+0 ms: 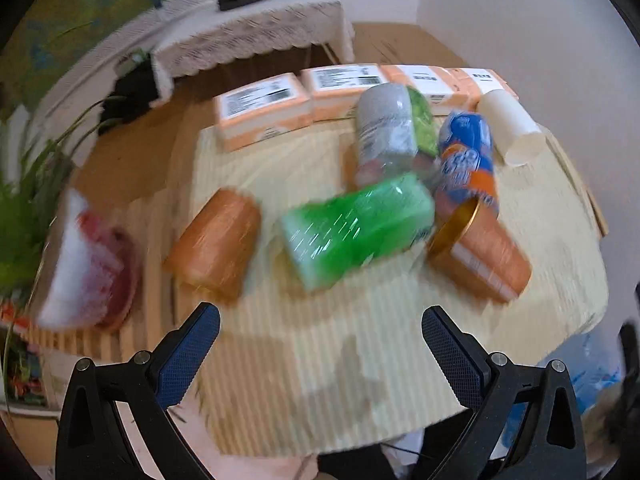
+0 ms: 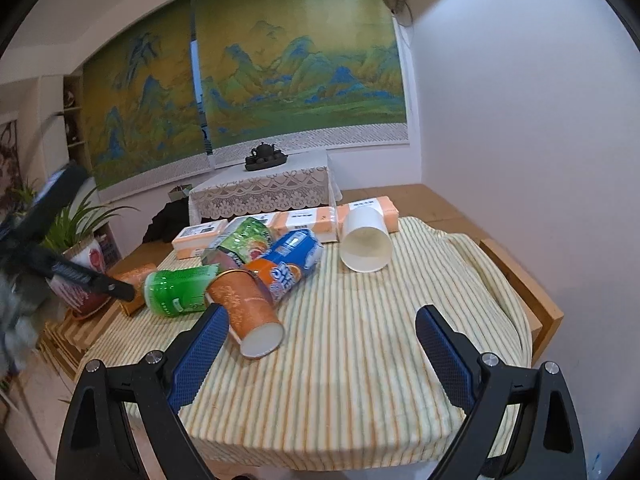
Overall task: Flip cup upside down
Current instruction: 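Reach the left gripper to the green-labeled clear plastic cup and close on it, then lift the green-labeled cup with the left gripper and carry it toward the right gripper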
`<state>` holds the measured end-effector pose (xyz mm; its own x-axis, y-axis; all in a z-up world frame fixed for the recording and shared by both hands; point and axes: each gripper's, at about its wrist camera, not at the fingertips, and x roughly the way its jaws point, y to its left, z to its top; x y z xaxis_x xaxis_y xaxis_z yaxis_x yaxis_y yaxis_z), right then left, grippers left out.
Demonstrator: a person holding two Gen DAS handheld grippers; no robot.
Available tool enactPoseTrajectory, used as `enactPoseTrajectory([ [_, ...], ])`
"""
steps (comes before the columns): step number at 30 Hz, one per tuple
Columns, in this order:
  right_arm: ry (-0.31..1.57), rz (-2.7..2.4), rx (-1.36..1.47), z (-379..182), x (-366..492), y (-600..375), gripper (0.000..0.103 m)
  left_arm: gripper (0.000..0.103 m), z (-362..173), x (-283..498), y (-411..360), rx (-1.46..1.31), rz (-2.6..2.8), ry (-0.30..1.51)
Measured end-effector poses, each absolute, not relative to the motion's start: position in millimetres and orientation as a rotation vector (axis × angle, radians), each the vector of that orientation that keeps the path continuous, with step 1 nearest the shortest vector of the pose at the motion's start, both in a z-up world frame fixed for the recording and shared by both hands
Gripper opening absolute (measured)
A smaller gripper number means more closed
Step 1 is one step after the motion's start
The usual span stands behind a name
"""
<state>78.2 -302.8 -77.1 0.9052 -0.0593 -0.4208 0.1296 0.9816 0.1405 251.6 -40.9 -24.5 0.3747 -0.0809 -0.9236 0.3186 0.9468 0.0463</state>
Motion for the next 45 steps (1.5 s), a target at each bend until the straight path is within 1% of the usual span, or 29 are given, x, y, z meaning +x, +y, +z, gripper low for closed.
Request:
enactPoseTrajectory([
  [4, 0.428, -0.132, 0.201, -85, 77, -321, 0.092, 0.102, -13, 305, -73, 0.254, -0.279, 1.181],
  [7, 0.426, -0.168, 0.219, -90, 75, -338, 0.092, 0.102, -6, 339, -93, 0.281, -0.254, 1.155],
  [11, 0.424, -0.219, 0.237, -96, 73, -358, 0.092, 0.102, -15, 387, -119, 0.248, -0.29, 1.222],
  [15, 0.429, -0.255, 0.256, -102, 74, -376, 0.092, 0.102, -29, 414, -136, 0.206, -0.314, 1.27],
  [26, 0.446, -0.295, 0.268, -114, 82, -395, 0.092, 0.102, -72, 441, -155, 0.141, -0.331, 1.349],
  [30, 0.45, -0.295, 0.266, -116, 84, -395, 0.092, 0.097, -84, 444, -155, 0.129, -0.341, 1.372],
  [31, 0.451, -0.296, 0.266, -116, 84, -396, 0.092, 0.093, -86, 444, -156, 0.13, -0.342, 1.371],
  [32, 0.451, -0.297, 0.267, -116, 84, -396, 0.092, 0.09, -87, 444, -156, 0.128, -0.348, 1.373],
  [39, 0.448, -0.3, 0.273, -115, 85, -397, 0.092, 0.089, -86, 443, -156, 0.147, -0.352, 1.351],
  [45, 0.449, -0.295, 0.268, -115, 85, -395, 0.092, 0.089, -62, 445, -145, 0.131, -0.347, 1.286],
])
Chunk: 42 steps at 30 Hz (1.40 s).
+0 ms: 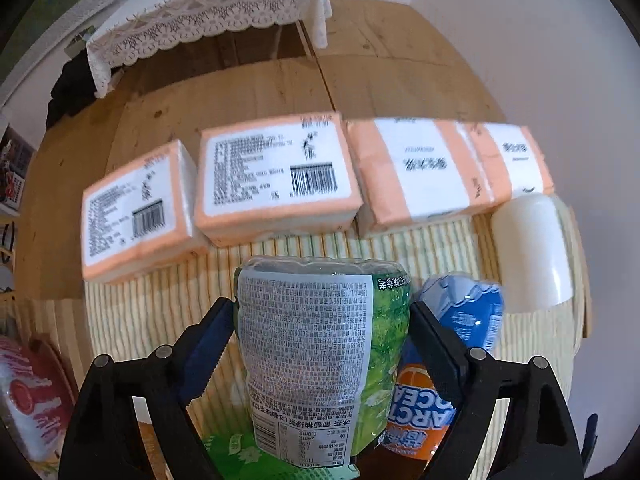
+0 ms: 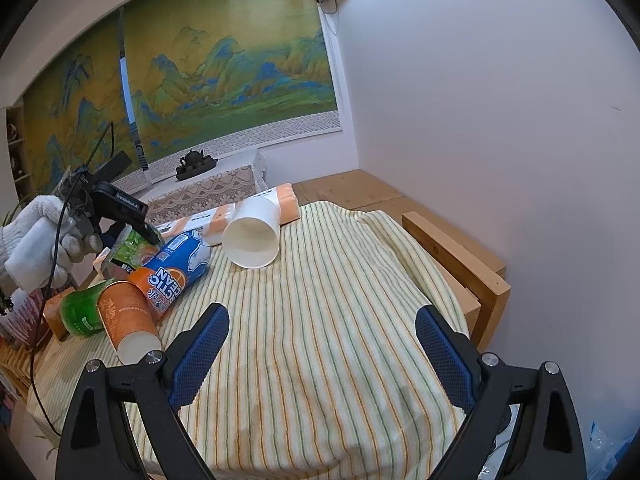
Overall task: Flip cup upside down
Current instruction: 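Lift the green-labeled cup with the left gripper and carry it toward the right gripper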
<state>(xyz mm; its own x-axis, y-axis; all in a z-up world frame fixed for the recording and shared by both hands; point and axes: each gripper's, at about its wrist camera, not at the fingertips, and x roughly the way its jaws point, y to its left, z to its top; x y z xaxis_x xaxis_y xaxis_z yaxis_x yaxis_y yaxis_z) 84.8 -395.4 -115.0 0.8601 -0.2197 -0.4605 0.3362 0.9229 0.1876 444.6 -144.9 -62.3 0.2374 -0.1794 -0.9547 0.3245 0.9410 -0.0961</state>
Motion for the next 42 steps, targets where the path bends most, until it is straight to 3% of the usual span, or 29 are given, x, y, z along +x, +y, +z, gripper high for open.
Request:
enactPoseTrajectory([
  [11, 0.434, -0.27, 0.256, -110, 85, -386, 0.092, 0.089, 13, 411, -130, 0.122, -0.374, 1.125],
  [21, 0.397, -0.256, 0.263, -100, 74, -382, 0.092, 0.089, 68, 305, -107, 0.112, -0.455, 0.988],
  [27, 0.392, -0.235, 0.253, -98, 64, -373, 0.092, 0.089, 50, 252, -90, 0.043, -0.503, 1.005],
  [33, 0.387, -0.225, 0.24, -97, 53, -364, 0.092, 0.089, 13, 219, -78, -0.007, -0.526, 1.145],
  [42, 0.385, -0.189, 0.225, -94, 44, -348, 0.092, 0.089, -59, 226, -60, -0.072, -0.455, 1.344],
])
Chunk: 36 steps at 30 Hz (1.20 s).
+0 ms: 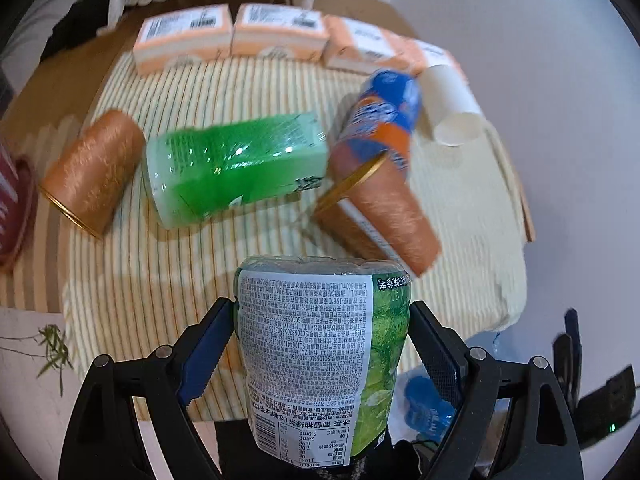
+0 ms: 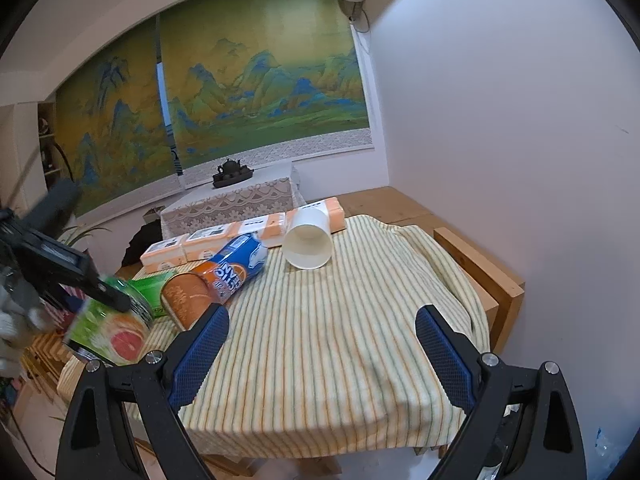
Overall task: Flip cup upside down
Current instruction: 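Lift the green-labeled cup with the left gripper and carry it toward the right gripper, then close the right gripper on the cup while the left gripper releases it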
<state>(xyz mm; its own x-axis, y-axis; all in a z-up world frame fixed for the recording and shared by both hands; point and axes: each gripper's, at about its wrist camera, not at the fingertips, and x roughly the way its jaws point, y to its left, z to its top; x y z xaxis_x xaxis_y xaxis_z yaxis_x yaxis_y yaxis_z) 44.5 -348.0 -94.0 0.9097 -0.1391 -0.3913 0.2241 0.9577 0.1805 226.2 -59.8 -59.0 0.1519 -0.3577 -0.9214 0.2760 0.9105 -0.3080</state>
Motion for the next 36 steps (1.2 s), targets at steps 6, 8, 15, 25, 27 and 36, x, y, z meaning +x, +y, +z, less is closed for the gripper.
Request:
enactPoseTrajectory([
  [6, 0.404, -0.171, 0.208, -95, 44, -338, 0.092, 0.089, -80, 242, -55, -0.112, -0.432, 1.349],
  [8, 0.413, -0.167, 0.194, -94, 45, -334, 0.092, 0.09, -81, 242, -54, -0.109, -0.438, 1.34],
  [15, 0.435, -0.138, 0.193, -93, 50, -325, 0.092, 0.097, -72, 238, -52, -0.118, -0.482, 1.28],
  [25, 0.477, -0.049, 0.288, -85, 61, -316, 0.092, 0.097, -21, 188, -23, -0.069, -0.447, 1.022],
  [27, 0.496, -0.029, 0.303, -83, 66, -312, 0.092, 0.097, -15, 166, -16, -0.046, -0.418, 0.945],
  [36, 0.603, 0.077, 0.292, -74, 99, -276, 0.092, 0.097, -14, 82, 17, 0.026, -0.301, 0.722],
])
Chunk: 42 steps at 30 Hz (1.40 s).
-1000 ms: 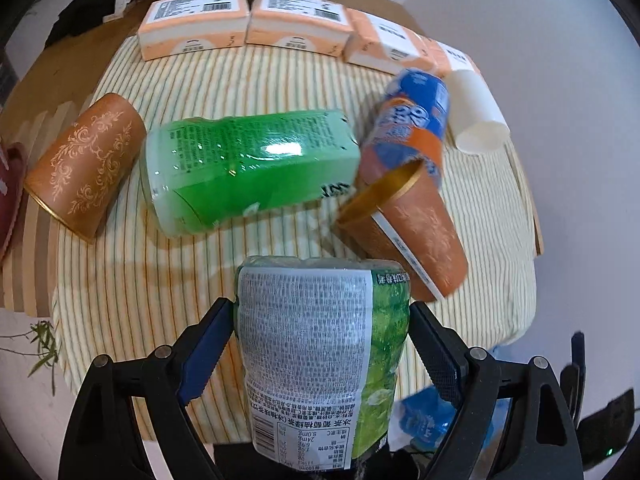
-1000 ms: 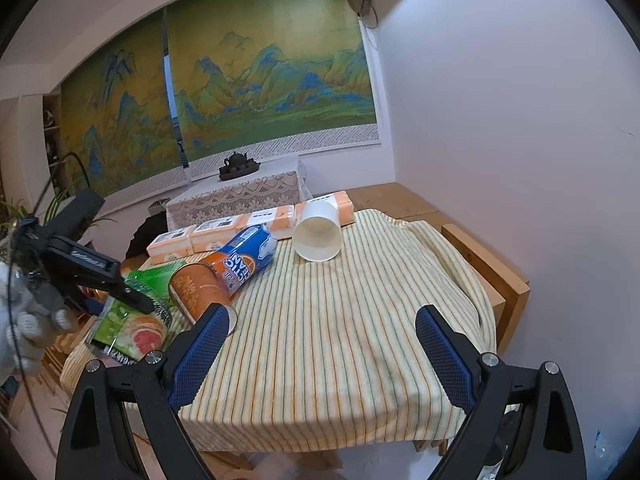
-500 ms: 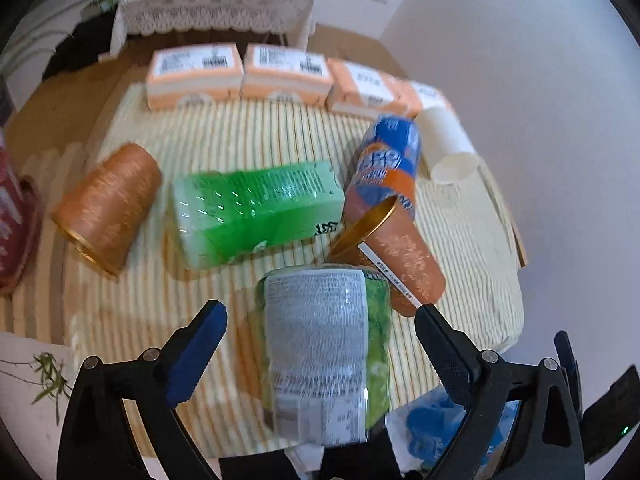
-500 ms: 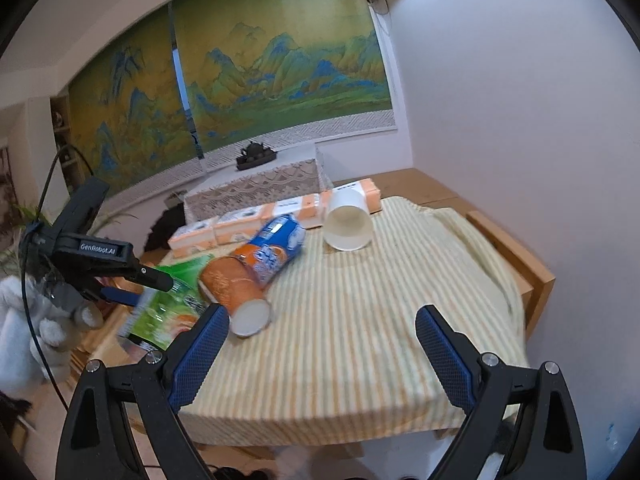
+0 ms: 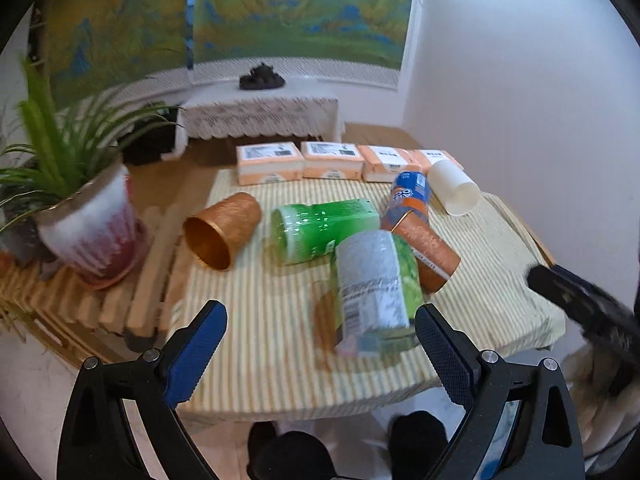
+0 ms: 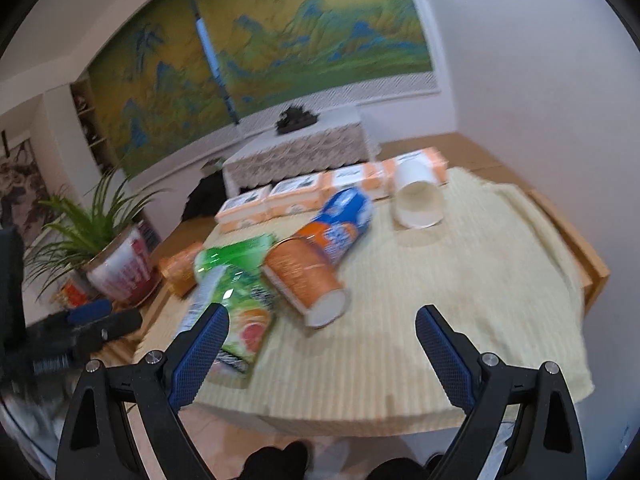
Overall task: Flip cup upside down
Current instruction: 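Close the right gripper on the cup while the left gripper releases it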
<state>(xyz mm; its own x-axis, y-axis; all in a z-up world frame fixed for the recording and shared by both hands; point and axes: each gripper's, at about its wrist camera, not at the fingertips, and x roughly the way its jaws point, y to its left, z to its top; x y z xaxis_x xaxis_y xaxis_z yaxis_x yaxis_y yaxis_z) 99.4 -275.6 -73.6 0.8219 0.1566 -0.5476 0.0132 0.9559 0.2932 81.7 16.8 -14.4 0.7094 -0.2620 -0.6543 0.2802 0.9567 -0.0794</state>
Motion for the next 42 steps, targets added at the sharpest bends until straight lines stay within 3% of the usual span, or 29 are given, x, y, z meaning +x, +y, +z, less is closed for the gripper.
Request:
enactPoseTrajectory([
  [10, 0.761, 0.162, 0.304, -72, 145, -232, 0.092, 0.097, -37, 31, 51, 0.042, -0.234, 0.66],
  [22, 1.007, 0.196, 0.438, -90, 210, -214, 0.092, 0.097, -94, -16, 56, 0.025, -0.291, 0.748],
  [34, 1.174, 0.213, 0.468, -113, 246, -195, 0.092, 0.097, -101, -12, 75, -0.022, -0.253, 0.747],
  [42, 1.198, 0.216, 0.388, -117, 254, -186, 0.081, 0.097, -100, -7, 80, -0.035, -0.242, 0.747],
])
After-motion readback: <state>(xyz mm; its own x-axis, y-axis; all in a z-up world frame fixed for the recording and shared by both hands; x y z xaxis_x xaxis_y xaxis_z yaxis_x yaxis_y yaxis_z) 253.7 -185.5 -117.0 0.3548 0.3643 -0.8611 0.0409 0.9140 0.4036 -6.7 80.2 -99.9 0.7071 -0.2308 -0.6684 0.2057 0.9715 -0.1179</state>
